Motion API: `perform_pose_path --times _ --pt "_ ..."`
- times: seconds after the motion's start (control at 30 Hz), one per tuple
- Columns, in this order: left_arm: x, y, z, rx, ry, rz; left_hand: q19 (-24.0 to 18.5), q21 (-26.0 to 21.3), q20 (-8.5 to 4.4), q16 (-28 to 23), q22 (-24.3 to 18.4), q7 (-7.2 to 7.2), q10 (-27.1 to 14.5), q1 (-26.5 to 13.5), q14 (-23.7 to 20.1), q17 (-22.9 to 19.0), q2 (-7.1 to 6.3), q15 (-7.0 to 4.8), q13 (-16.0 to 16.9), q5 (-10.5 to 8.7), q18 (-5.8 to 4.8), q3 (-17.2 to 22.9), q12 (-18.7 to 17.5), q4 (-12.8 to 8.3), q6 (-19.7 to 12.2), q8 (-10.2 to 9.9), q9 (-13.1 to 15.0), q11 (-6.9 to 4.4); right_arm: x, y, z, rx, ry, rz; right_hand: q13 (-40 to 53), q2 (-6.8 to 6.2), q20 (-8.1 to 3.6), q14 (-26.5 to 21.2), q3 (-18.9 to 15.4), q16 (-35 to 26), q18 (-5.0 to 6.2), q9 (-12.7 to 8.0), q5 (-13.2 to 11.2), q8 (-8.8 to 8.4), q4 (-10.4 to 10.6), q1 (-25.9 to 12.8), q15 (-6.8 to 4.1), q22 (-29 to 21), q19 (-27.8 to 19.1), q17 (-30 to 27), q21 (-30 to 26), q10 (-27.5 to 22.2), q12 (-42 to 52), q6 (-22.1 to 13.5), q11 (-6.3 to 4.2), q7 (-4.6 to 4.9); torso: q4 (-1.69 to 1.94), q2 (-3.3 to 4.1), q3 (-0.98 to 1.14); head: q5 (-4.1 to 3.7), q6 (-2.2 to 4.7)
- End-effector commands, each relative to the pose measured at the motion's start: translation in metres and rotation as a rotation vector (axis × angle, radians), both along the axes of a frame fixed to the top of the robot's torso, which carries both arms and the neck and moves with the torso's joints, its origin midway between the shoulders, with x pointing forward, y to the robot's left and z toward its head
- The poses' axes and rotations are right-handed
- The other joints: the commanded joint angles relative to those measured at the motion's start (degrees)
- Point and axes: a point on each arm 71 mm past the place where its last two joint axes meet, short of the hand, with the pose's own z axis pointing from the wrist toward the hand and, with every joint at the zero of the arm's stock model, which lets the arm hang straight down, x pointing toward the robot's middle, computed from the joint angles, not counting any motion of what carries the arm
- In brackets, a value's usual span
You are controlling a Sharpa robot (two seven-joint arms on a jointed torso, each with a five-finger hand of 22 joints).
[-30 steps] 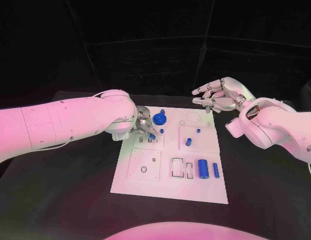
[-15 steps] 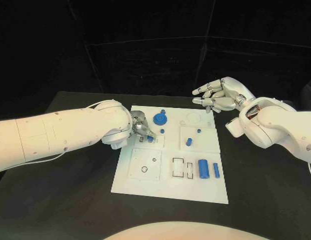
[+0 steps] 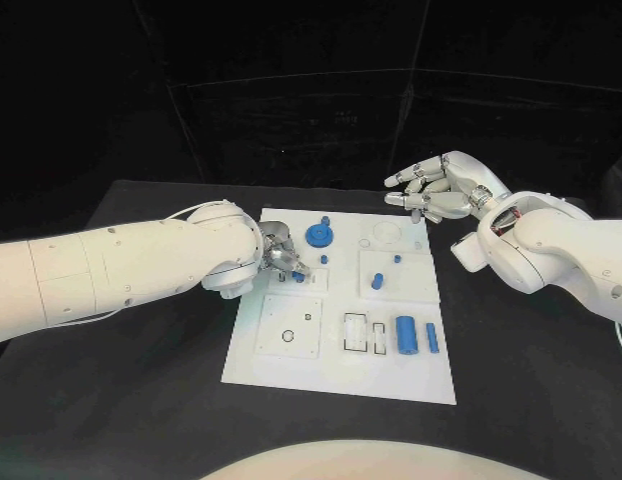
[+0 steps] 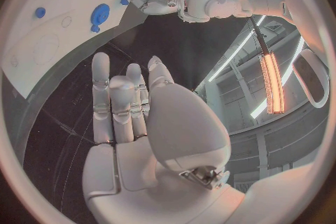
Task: Assemble the parts on the task board
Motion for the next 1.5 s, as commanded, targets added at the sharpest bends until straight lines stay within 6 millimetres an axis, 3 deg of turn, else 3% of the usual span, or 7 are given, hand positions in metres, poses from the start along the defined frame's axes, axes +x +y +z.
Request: perform_pose_path --times 0.03,0.7,1.07,1.5 --pt "-0.0025 0.0012 -0.0031 0.036 0.022 -0.027 1.52 -0.04 -0.05 0.19 1.25 -0.37 0.35 0.1 5.93 15.09 -0.1 -0.32 0.11 0.46 -0.23 9.51 0.24 -8.96 0.02 0.36 0.23 -0.07 0.0002 0.0013 0.0011 0.003 -0.001 0.008 -0.08 0.08 0.0 -0.29 -0.37 -0.26 1.12 -0.08 0.2 0.07 0.03 0.45 0.15 -0.05 -0.21 0.09 -0.38 -0.36 -0.27 -0.37 0.16 -0.18 0.05 -0.06 -0.02 0.02 -0.07" --pt "-0.002 0.002 -0.0038 0.044 0.029 -0.03 1.56 -0.06 -0.15 0.19 1.34 -0.49 0.63 -1.09 5.93 15.09 -1.0 -0.4 0.04 1.74 -0.24 11.05 0.3 -8.76 0.14 1.25 0.9 -0.17 0.0004 0.0026 0.0011 0.004 -0.002 0.01 -0.08 0.08 0.0 -0.29 -0.37 -0.27 1.12 -0.08 0.2 0.07 0.03 0.45 0.15 -0.05 -0.21 0.09 -0.38 -0.36 -0.27 -0.37 0.16 -0.18 0.03 -0.01 0.06 -0.01 -0.47" --pt "0.0017 0.0 -0.0044 0.046 0.029 -0.031 1.74 0.15 -0.44 0.19 1.88 -1.2 0.9 -6.66 5.93 15.09 -3.2 -0.76 0.19 1.41 -0.34 7.71 0.76 -5.01 1.22 1.85 1.13 -0.65 0.0004 0.0036 0.0011 0.004 -0.002 0.012 -0.14 0.13 0.02 -0.36 -0.44 -0.46 1.12 -0.08 0.18 0.08 0.12 0.38 0.17 -0.08 -0.24 -0.02 -0.45 -0.39 -0.25 -0.4 0.18 -0.15 -0.02 -0.02 0.05 -0.04 -0.46" --pt "0.0042 -0.0014 -0.0048 0.049 0.03 -0.033 2.02 0.59 -0.56 0.19 2.69 -1.45 1.23 -9.91 5.93 15.09 -3.45 -0.89 0.34 1.44 -0.49 5.09 1.05 -2.47 2.56 1.7 0.74 -0.82 0.0001 0.0037 0.0011 0.004 -0.001 0.015 -0.19 0.15 0.05 -0.4 -0.56 -0.57 1.13 -0.08 0.19 0.08 0.24 0.24 0.2 -0.11 -0.27 -0.04 -0.52 -0.44 -0.22 -0.44 0.21 -0.13 0.02 -0.01 0.04 -0.21 -0.59"
